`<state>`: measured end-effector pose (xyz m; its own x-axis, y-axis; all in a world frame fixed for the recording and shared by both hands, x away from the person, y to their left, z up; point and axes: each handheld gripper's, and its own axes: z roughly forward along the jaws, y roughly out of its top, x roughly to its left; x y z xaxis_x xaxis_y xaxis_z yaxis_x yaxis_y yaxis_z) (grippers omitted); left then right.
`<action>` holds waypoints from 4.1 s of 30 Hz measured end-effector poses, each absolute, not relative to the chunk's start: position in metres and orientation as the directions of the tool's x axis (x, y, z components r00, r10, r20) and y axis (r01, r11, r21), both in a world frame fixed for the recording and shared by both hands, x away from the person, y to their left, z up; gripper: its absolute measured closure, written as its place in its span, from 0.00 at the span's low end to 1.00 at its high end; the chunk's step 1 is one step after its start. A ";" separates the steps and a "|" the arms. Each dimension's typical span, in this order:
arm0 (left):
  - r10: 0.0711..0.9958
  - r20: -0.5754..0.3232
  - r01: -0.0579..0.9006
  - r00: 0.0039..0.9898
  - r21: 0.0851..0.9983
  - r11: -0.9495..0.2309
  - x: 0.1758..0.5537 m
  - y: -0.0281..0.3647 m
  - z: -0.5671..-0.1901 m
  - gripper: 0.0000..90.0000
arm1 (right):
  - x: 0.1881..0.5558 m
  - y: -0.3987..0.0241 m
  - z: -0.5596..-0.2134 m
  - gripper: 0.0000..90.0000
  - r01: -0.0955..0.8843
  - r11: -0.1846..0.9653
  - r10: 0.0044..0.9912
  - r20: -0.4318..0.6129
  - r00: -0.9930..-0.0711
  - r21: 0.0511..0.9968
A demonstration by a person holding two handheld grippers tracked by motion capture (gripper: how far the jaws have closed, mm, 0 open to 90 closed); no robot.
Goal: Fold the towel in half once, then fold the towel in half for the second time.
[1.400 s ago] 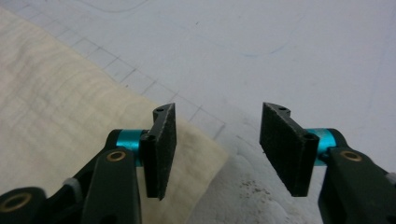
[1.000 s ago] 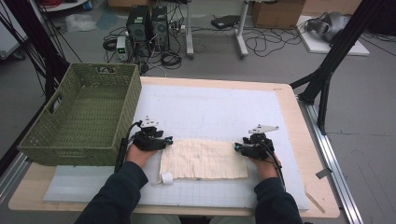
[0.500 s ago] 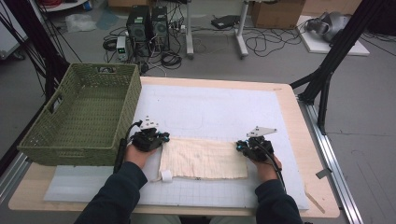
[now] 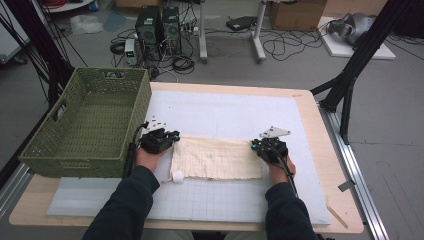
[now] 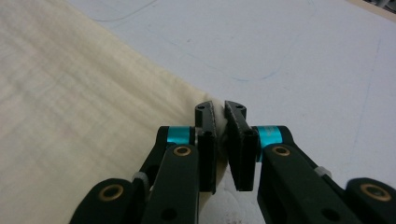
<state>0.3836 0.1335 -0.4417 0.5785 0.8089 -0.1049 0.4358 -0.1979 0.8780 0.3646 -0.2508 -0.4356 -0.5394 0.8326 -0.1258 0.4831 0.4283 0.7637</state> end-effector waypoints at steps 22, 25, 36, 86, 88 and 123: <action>0.718 -0.168 0.474 0.676 0.845 -0.249 0.338 0.132 -0.441 0.72 | 0.317 -0.270 -0.424 0.69 0.423 0.468 0.744 -0.088 -0.662 0.776; 0.720 -0.155 0.471 0.677 0.843 -0.261 0.329 0.131 -0.447 0.74 | 0.305 -0.270 -0.429 0.69 0.424 0.483 0.718 -0.069 -0.693 0.766; 0.709 -0.093 0.469 0.699 0.809 -0.355 0.319 0.124 -0.451 0.72 | 0.298 -0.279 -0.442 0.68 0.489 0.502 0.738 -0.059 -0.672 0.713; 0.714 -0.196 0.326 0.673 0.944 -0.047 0.315 0.155 -0.431 0.18 | 0.286 -0.311 -0.414 0.12 0.394 0.301 0.811 -0.017 -0.584 0.869; 0.714 -0.194 0.326 0.673 0.944 -0.050 0.315 0.156 -0.432 0.20 | 0.287 -0.311 -0.414 0.12 0.398 0.300 0.811 -0.012 -0.585 0.867; 0.725 -0.213 0.358 0.655 0.932 -0.049 0.350 0.147 -0.411 0.23 | 0.288 -0.313 -0.416 0.12 0.411 0.287 0.808 0.013 -0.590 0.865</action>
